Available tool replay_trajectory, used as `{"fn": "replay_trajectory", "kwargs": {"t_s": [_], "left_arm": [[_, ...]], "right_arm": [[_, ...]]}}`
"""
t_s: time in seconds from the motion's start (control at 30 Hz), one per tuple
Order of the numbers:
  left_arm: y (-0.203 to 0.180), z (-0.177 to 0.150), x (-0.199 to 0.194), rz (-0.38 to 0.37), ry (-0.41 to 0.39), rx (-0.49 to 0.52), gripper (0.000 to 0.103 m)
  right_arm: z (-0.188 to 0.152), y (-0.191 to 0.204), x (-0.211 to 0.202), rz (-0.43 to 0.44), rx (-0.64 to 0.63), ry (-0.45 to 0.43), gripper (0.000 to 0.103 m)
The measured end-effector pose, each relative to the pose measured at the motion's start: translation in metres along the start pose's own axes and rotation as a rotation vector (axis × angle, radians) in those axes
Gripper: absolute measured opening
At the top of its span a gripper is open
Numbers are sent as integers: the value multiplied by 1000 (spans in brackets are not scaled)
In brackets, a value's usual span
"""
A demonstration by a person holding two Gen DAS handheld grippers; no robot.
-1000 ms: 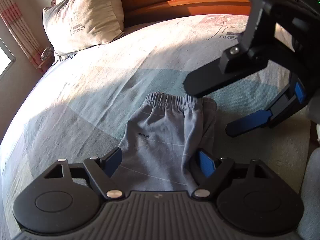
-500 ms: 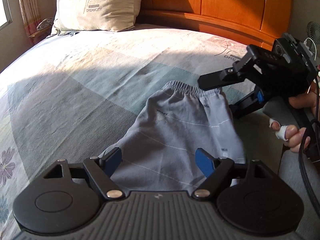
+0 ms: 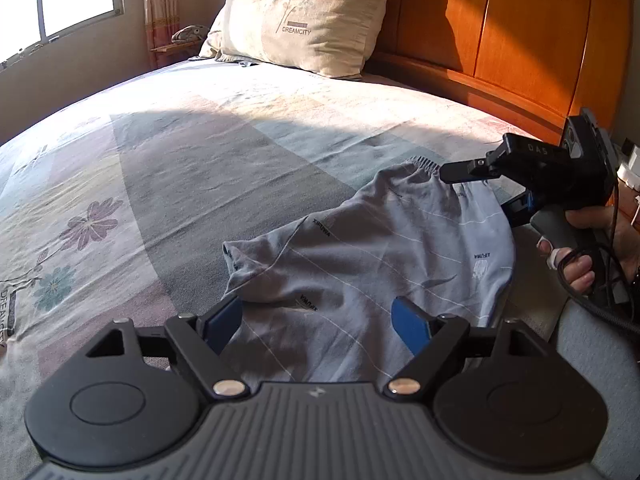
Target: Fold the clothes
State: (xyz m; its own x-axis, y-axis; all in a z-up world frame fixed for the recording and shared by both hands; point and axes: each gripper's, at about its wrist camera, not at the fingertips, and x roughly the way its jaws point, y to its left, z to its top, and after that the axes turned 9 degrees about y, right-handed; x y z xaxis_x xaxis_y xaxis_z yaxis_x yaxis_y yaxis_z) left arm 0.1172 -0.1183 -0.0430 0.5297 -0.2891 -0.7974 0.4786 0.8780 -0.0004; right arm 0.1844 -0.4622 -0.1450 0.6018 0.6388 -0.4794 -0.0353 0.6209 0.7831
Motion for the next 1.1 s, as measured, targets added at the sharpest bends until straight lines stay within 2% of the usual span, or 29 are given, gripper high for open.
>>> {"fn": "replay_trajectory", "kwargs": {"t_s": [0.17,0.23,0.33,0.47,0.53,0.6,0.63,0.67,0.7,0.77,0.8,0.93,1.1], "left_arm": [[11,-8,-11,22,-24,-62,83],[17,-13,-17,22,-39,-99,83],[25,-23,-25,16,-49,-131,83],[33,-34,-27,2,-42,-157,85],[34,-37,-26,4,-40,-167,85],[36,-40,-26,0,-41,-175,85],[37,-41,-27,-9,-44,-177,85],[38,-42,-27,-11,-42,-180,85],[39,-43,-27,-8,-38,-184,85],[42,-45,-26,-3,-29,-191,85],[43,-46,-26,0,-24,-194,85],[43,-47,-30,0,-28,-187,85],[40,-51,-38,21,-21,-159,85]], "right_arm": [[24,5,17,-32,24,27,103],[22,6,16,-37,18,24,102],[11,2,7,-22,8,4,91],[18,-2,8,2,38,-6,90],[25,5,16,-32,28,19,93],[26,12,23,-70,-2,34,90],[23,11,21,-84,-13,28,86],[21,9,19,-97,-22,22,71],[19,2,14,-107,6,9,42],[17,-27,6,-89,158,0,5],[13,-39,2,-14,199,-18,5],[9,-19,2,-101,126,-13,8],[-8,6,-17,-148,67,-72,8]]}}
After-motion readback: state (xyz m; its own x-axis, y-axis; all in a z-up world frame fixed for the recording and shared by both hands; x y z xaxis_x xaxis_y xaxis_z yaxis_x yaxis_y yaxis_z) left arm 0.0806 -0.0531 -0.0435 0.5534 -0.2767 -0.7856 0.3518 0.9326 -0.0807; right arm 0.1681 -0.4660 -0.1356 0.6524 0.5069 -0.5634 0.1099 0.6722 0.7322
